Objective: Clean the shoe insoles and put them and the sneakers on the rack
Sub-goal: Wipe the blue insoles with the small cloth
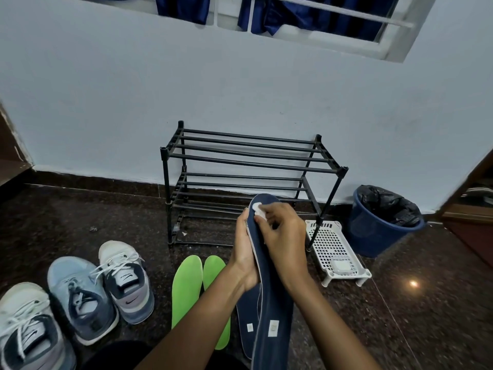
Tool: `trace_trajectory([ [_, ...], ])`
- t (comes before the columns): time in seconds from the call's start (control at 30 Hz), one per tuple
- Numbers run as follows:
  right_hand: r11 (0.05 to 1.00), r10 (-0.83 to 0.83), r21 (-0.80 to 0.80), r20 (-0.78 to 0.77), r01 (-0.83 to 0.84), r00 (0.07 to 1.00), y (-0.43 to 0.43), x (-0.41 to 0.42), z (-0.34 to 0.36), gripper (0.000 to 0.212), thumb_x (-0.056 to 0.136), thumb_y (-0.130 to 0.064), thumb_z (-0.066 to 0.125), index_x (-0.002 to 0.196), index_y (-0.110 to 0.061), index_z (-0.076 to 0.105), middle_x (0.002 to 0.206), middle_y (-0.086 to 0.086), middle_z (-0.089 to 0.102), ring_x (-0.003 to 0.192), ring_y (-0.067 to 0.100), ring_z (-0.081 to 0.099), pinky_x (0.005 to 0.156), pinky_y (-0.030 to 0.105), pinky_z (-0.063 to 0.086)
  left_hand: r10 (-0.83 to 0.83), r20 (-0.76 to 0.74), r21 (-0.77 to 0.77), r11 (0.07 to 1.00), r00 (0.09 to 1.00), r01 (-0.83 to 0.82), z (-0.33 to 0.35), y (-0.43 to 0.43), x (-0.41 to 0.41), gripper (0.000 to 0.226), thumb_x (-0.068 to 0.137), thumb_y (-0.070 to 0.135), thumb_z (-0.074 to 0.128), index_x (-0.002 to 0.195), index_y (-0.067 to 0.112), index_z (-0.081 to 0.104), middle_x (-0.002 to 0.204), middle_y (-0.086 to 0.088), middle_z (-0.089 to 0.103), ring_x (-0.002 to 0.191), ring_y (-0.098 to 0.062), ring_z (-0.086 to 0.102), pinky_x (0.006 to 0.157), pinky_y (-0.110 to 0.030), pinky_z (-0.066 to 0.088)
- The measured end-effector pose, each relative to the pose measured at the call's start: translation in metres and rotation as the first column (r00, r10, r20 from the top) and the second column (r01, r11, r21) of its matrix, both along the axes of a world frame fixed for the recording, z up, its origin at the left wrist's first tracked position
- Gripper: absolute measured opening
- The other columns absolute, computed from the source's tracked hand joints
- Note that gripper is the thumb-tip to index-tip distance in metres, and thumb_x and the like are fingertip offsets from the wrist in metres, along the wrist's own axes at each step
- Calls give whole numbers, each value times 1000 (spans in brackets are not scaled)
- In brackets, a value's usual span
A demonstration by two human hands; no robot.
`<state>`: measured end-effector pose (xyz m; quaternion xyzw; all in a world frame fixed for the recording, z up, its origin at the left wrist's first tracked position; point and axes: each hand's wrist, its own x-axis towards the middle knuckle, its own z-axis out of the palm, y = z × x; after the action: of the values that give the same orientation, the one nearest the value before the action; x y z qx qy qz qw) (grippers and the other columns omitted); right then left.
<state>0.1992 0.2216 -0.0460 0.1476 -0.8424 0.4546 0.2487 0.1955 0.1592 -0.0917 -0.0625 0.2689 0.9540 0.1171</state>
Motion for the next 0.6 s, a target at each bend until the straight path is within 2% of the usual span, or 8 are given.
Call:
trace_trajectory([
  [0.1, 996, 86, -15, 42, -85, 995, 0, 10, -7, 12, 81, -3, 65, 91, -7, 71, 85, -6, 58, 75, 2, 57, 71, 6, 41, -5, 20, -7, 1000, 1000, 5, -2, -1, -2, 96, 62, 61, 67, 137, 5, 46, 141, -18, 44, 125, -30, 47, 113, -55, 24],
  [0.2, 995, 98, 3, 81, -99, 992, 4, 9, -8, 15, 80, -2, 66, 93, -6, 71, 89, -5, 60, 77, 3, 59, 75, 9, 45, -9, 54, -11, 1000, 999, 9, -4, 1, -4, 100, 61, 64, 67, 137, 4, 44, 143, -17, 43, 127, -30, 46, 113, -52, 26],
  [0.27, 998, 70, -11, 89, -69, 994, 5, 5, -7, 15, 78, -1, 68, 91, -8, 71, 86, -2, 63, 72, 0, 58, 69, 8, 44, 4, 46, -12, 1000, 999, -4, -4, 1, -3, 82, 71, 61, 59, 126, 1, 55, 129, -19, 56, 119, -30, 54, 106, -44, 39],
  [0.3, 999, 47, -11, 83, -46, 995, 5, 2, -5, 15, 77, -3, 68, 90, -10, 70, 84, -2, 64, 72, 1, 57, 68, 10, 43, 7, 37, -23, 1000, 999, -6, -3, 1, -1, 68, 77, 59, 53, 115, 4, 60, 113, -15, 63, 106, -27, 60, 95, -37, 47],
  [0.37, 998, -13, 66, 41, 10, 999, 5, -3, -2, 16, 80, -9, 67, 94, -14, 70, 85, -6, 63, 80, 7, 54, 70, 16, 39, -21, -16, -7, 1000, 1000, 20, -1, 1, 0, 53, 86, 54, 43, 109, 10, 59, 95, -9, 65, 88, -20, 64, 74, -28, 53],
  [0.4, 993, -34, 115, 13, 32, 999, 5, -5, 0, 17, 81, -12, 65, 97, -16, 69, 87, -6, 63, 84, 9, 53, 70, 17, 37, -25, -39, -6, 1000, 999, 25, 1, 2, 1, 50, 87, 52, 43, 111, 11, 57, 93, -8, 65, 86, -19, 64, 72, -27, 53],
  [0.47, 990, -29, 139, -4, 29, 1000, 5, -8, 4, 19, 84, -13, 62, 102, -15, 68, 89, -1, 61, 87, 12, 54, 71, 18, 39, -8, -64, 3, 1000, 998, 8, 3, 4, 3, 50, 80, 50, 48, 112, 12, 53, 97, -9, 61, 91, -21, 61, 78, -30, 49],
  [0.6, 996, 16, 90, 48, -21, 999, 1, -1, 4, 15, 85, -8, 61, 96, -11, 70, 84, -2, 59, 77, 9, 57, 67, 8, 41, -17, -31, 48, 999, 999, 19, 4, 2, 3, 60, 75, 52, 56, 119, 11, 54, 112, -11, 50, 112, -26, 48, 100, -35, 36],
])
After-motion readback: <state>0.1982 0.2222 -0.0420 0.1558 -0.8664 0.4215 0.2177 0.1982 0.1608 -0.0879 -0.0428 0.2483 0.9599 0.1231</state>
